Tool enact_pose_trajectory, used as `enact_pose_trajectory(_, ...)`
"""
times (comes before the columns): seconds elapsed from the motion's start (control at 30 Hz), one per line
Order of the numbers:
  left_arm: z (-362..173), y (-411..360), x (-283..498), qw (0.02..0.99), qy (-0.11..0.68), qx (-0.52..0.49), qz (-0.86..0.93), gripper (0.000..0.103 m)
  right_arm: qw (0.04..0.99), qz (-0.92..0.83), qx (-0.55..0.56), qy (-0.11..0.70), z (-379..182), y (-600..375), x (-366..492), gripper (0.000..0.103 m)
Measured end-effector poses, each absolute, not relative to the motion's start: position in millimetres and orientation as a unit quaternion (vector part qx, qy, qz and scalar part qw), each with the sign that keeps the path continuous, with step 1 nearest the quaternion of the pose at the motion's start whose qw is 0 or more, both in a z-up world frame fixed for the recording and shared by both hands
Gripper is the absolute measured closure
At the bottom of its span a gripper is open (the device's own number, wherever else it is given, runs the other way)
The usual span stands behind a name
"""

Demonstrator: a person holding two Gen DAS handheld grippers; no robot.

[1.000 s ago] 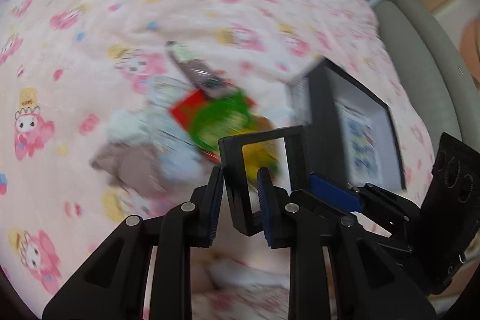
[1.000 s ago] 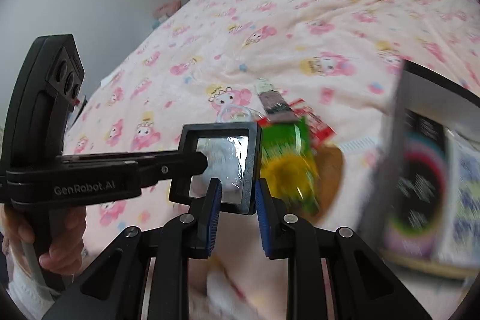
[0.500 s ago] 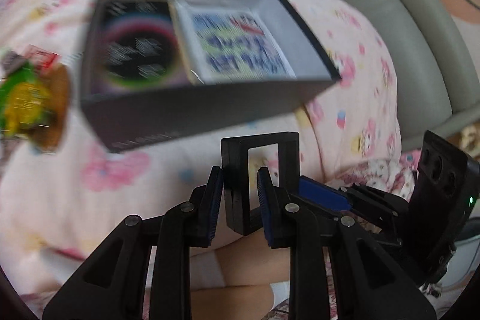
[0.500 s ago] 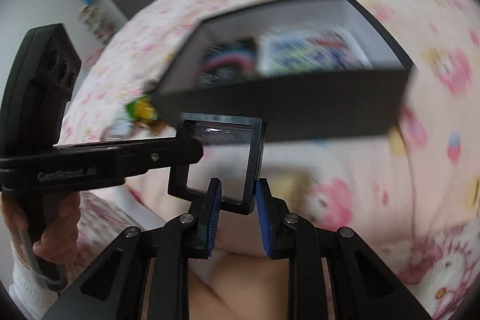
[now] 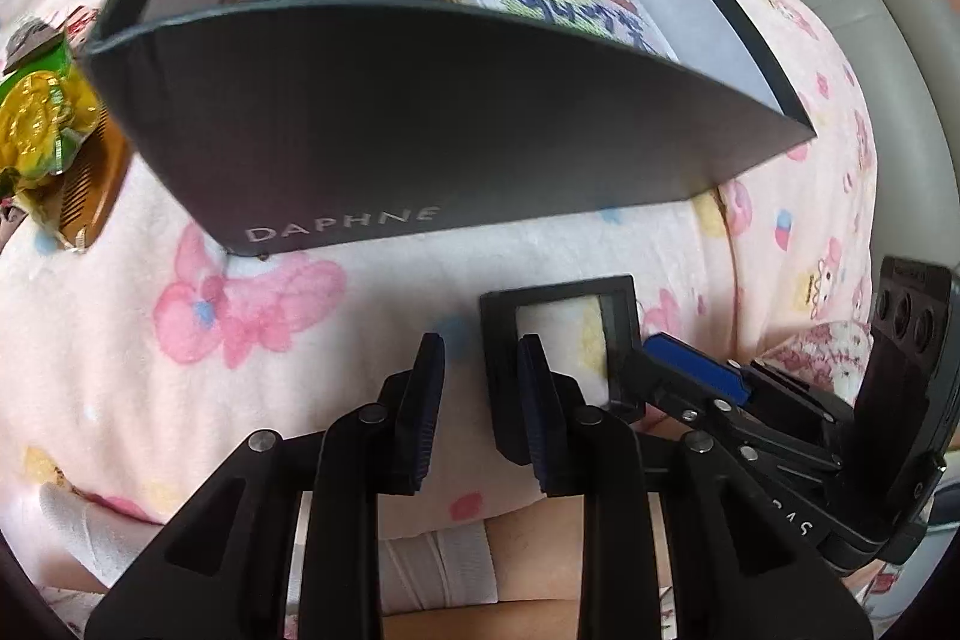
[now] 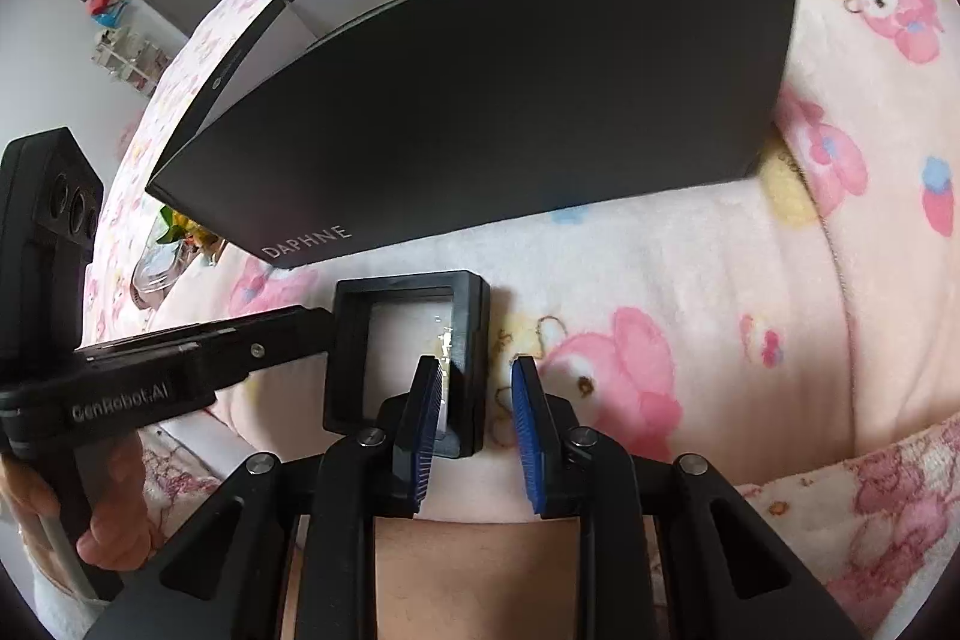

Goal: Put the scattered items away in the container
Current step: 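Lower the black frame into the black box and open the right tool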

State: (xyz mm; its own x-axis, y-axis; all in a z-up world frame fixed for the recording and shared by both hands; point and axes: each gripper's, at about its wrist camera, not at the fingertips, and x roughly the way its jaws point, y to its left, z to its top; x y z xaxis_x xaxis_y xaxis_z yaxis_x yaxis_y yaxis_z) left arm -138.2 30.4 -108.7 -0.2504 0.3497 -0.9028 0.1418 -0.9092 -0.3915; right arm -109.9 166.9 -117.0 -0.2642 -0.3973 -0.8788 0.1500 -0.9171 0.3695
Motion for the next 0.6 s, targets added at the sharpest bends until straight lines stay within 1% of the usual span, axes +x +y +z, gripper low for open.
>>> enact_pose_trajectory(0.07,-112.7,37.9,-139.0,0.084,-0.205,-0.616,0.756,0.079,0.194,-0.782,0.584,-0.102,-120.7,161.6,-108.3,0.082)
enact_pose_trajectory(0.1,-117.2,43.8,-139.9,0.097,-0.210,-0.627,0.744,0.069,0.209,-0.779,0.583,-0.097,-121.8,157.2,-107.4,0.081)
enact_pose_trajectory(0.13,-117.7,47.7,-140.1,0.096,-0.202,-0.629,0.744,0.071,0.213,-0.782,0.579,-0.084,-121.4,152.6,-105.2,0.081)
enact_pose_trajectory(0.17,-115.1,51.8,-138.8,0.095,-0.190,-0.627,0.749,0.072,0.209,-0.789,0.573,-0.068,-119.4,149.1,-102.4,0.081)
enact_pose_trajectory(0.23,-101.4,54.8,-134.7,0.106,-0.186,-0.609,0.764,0.072,0.209,-0.801,0.557,-0.060,-111.0,149.1,-97.2,0.081)
enact_pose_trajectory(0.3,-79.9,54.5,-126.7,0.132,-0.198,-0.585,0.775,0.072,0.209,-0.815,0.536,-0.068,-94.8,156.6,-91.0,0.082)
enact_pose_trajectory(0.4,-38.6,59.1,-129.5,0.167,-0.190,-0.550,0.796,0.072,0.205,-0.841,0.495,-0.081,-56.6,170.5,-88.8,0.082)
enact_pose_trajectory(0.5,3.7,59.9,-147.0,0.171,-0.174,-0.516,0.821,0.072,0.220,-0.858,0.457,-0.080,-12.8,175.9,-98.9,0.081)
enact_pose_trajectory(0.6,38.3,47.2,-181.7,0.169,-0.165,-0.488,0.840,0.072,0.234,-0.869,0.430,-0.075,13.8,179.0,-125.1,0.082)
